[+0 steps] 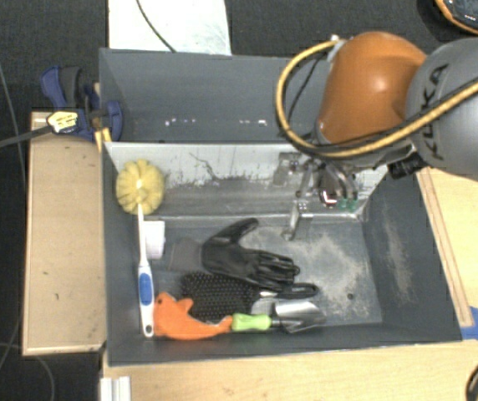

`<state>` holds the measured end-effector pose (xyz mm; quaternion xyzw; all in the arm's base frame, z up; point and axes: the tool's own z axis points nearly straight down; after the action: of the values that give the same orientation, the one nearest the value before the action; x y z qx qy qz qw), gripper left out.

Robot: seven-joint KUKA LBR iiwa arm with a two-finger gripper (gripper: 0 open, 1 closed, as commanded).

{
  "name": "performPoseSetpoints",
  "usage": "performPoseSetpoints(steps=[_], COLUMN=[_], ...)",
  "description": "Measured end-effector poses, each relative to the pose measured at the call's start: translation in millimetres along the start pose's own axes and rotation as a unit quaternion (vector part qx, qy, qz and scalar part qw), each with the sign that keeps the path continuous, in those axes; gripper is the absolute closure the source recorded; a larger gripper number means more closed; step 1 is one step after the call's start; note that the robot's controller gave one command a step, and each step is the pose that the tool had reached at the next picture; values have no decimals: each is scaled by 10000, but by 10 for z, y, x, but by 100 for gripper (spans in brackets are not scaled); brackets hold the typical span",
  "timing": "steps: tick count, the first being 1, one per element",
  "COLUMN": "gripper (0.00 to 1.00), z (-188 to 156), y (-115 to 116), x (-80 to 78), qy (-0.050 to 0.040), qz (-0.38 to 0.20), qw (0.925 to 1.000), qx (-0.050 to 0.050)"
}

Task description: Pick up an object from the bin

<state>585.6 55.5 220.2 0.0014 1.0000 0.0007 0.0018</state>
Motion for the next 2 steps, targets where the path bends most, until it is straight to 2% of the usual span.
performPoseSetpoints(steps=[1,2], gripper=[0,0], z=[0,285], y=[0,144], x=[0,-24], qy=[0,-7], qz=[0,-1070], qw=[10000,9943], qx=[0,-3])
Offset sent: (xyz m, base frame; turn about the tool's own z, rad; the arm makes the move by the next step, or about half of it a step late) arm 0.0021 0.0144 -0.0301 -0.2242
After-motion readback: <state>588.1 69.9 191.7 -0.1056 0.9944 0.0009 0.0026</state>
